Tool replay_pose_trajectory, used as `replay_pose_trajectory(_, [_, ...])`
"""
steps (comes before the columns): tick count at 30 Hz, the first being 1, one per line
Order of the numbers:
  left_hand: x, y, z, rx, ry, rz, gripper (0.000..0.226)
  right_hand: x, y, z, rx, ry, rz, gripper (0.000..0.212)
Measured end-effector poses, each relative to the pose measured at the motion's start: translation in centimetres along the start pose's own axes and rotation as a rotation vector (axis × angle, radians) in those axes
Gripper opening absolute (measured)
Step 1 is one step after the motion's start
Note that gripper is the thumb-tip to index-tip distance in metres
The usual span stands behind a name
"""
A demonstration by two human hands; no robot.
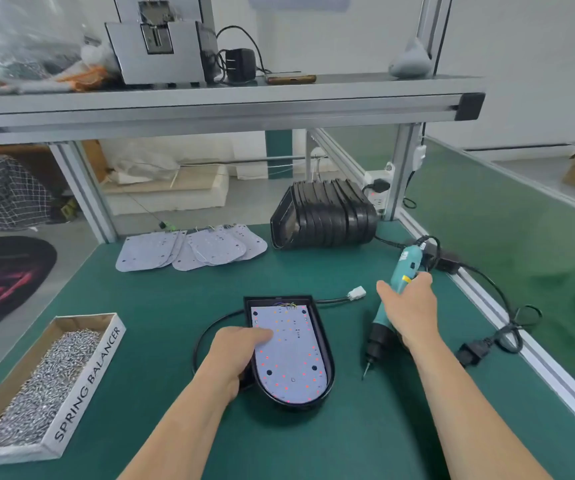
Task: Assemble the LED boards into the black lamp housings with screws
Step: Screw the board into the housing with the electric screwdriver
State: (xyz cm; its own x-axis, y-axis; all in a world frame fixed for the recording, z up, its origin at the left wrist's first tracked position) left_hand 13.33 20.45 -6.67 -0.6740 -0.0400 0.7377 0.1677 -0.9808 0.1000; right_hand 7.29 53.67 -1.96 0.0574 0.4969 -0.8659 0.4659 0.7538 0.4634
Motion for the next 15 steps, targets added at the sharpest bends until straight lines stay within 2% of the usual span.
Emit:
replay_pose_trajectory(4, [0.0, 0.2, -0.2, 0.029, 0.001, 0.014, 0.020, -0.3, -0.9, -0.3, -0.013, 0.023, 0.110, 0.042])
replay_pose_trajectory(7, [-0.1, 0.2, 0.0, 0.040, -0.008, 0.043, 0.024, -1.3, -2.3, 0.4, -0.057, 0.085, 0.315, 0.060])
replay_pose_trajectory(9, [0.0, 0.0, 0.2, 0.028, -0.019, 0.060, 0.039, -3.2, -2.6, 0.8, -0.025, 0.227, 0.527, 0.063])
replay_pose_trajectory(11, [0.2, -0.2, 0.6, 0.013, -0.034, 0.058, 0.042, -6.1, -3.6, 1.3, -0.021, 0.469, 0.694, 0.051])
replay_pose_trajectory(13, [0.3, -0.2, 0.8, 0.009, -0.051, 0.060, 0.042, -7.9, -6.8, 2.2, -0.224, 0.707, 0.725, 0.053])
replay_pose_trajectory(15, [0.3, 0.0, 0.9, 0.013, -0.062, 0.047, 0.040, -7.6, -10.0, 3.8, -0.544, 0.762, 0.729, 0.053])
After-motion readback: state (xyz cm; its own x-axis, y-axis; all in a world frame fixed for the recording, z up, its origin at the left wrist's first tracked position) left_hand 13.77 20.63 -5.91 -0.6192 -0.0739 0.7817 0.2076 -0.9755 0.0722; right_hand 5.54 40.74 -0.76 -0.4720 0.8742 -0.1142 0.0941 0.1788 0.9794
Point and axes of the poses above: each hand's wrist, its own z-axis away from the middle knuckle, its own y-axis out of the back of the hand, x = y × z, the point moved 9 cm from there along -z, towards the middle knuckle, and after that the axes turned 12 degrees about y, right-handed, at the moved point
